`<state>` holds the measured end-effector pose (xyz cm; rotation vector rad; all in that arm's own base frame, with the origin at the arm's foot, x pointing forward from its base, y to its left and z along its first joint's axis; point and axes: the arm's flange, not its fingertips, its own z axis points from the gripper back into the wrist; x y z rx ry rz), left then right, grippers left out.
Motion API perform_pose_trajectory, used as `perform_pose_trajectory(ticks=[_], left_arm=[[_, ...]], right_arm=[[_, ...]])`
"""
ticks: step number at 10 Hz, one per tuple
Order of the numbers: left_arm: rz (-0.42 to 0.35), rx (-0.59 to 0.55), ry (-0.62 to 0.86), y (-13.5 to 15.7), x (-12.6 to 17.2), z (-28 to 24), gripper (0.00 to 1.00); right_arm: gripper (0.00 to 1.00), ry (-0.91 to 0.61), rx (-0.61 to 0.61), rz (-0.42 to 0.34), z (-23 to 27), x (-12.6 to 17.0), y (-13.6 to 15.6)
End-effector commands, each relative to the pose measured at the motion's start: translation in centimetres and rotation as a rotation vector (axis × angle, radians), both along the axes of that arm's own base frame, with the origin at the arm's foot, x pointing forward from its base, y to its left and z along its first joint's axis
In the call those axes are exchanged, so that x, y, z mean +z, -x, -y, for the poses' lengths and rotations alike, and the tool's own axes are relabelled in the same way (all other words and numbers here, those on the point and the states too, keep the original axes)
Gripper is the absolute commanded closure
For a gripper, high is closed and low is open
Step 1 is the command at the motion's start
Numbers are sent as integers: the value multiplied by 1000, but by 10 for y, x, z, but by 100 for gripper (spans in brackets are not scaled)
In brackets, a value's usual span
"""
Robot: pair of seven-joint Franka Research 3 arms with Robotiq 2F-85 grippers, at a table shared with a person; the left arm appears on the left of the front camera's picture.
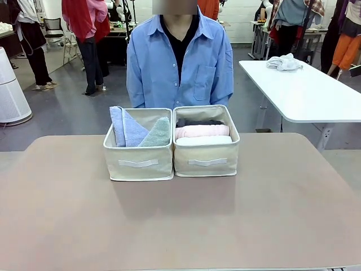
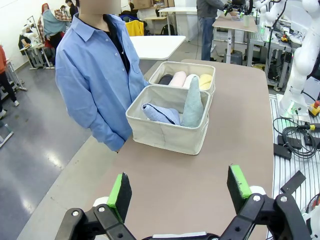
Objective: Sort the towels based on their folding style.
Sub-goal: Pick up another triangle-folded towel from the table and place it in the left Fabric basket.
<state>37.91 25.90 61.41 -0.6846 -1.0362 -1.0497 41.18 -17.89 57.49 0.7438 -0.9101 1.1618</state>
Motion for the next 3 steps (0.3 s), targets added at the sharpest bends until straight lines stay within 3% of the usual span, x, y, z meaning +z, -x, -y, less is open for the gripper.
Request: perform_pose_trajectory(ticks=[1, 3], left_arm=[[27, 3, 14, 1, 0, 1, 0], [27, 3, 14, 1, 0, 1, 0]], right_arm=[[0, 3, 19, 11, 1, -1, 0], [0, 3, 19, 11, 1, -1, 0]])
